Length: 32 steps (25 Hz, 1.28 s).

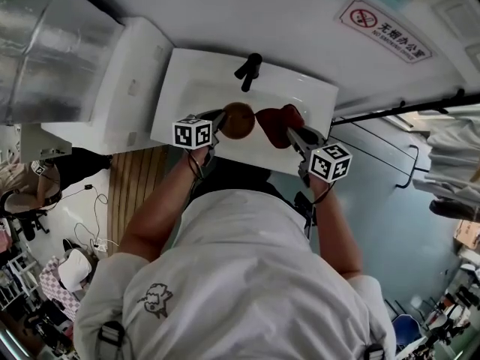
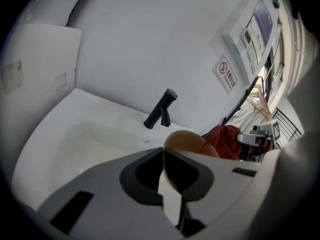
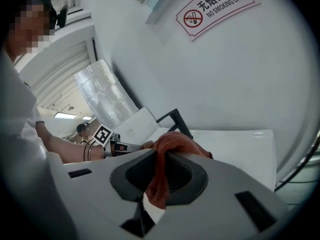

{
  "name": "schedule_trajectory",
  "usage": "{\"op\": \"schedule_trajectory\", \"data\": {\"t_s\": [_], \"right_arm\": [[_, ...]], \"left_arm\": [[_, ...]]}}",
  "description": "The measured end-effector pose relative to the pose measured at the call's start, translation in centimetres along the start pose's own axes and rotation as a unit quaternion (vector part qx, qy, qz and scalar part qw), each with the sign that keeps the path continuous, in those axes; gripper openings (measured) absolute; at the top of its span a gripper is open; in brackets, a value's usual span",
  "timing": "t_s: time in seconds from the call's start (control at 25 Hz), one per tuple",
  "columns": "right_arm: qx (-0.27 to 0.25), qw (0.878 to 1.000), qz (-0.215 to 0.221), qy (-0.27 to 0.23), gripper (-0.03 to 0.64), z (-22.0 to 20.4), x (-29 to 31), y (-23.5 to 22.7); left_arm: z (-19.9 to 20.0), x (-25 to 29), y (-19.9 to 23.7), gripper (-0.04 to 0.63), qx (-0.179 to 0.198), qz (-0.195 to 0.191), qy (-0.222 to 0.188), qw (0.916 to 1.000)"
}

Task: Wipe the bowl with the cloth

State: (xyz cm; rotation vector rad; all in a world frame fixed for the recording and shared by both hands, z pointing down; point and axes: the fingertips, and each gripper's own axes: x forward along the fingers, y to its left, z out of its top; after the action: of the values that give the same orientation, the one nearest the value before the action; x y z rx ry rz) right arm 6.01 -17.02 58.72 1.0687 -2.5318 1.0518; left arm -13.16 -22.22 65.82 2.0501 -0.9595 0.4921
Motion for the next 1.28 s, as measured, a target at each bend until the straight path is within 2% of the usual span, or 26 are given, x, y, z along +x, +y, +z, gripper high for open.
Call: {"op": "schedule_trajectory", "data": {"t_s": [0.24,0.52,0.72,0.92,1.16,1.28], "right_arm": [[-0.007,0.999,-0.047,0.006,0.054,-1.0,0.8,-1.6],[0.004,0.997,-0.078,0.014,0.054,-2.5,2.3,-3.5],[0.002,0.996,-0.088,0.024,0.054,-3.2,3.3,-4.3],[0.013,0.995,-0.087,0.035,0.055,-4.1,4.3,-5.1],[0.014,0.996,-0.086,0.036,0.054,-3.9,4.6,-5.7],[0.024,0.996,-0.083,0.037,0.054,-3.8,4.7,-6.0]], "left_arm": [[-2.4,2.8,2.5,0.025,-0.017,0.01,0.041,0.9989],[-4.9,6.9,4.3,0.025,0.015,0.021,0.093,0.9953],[-6.1,9.6,5.6,0.025,0.022,0.017,0.115,0.9929],[-7.4,12.1,6.7,0.025,0.044,0.022,0.137,0.9894],[-9.5,14.2,7.7,0.025,0.07,0.006,0.162,0.9843],[-10.1,14.8,8.1,0.025,0.065,0.009,0.169,0.9835]]}}
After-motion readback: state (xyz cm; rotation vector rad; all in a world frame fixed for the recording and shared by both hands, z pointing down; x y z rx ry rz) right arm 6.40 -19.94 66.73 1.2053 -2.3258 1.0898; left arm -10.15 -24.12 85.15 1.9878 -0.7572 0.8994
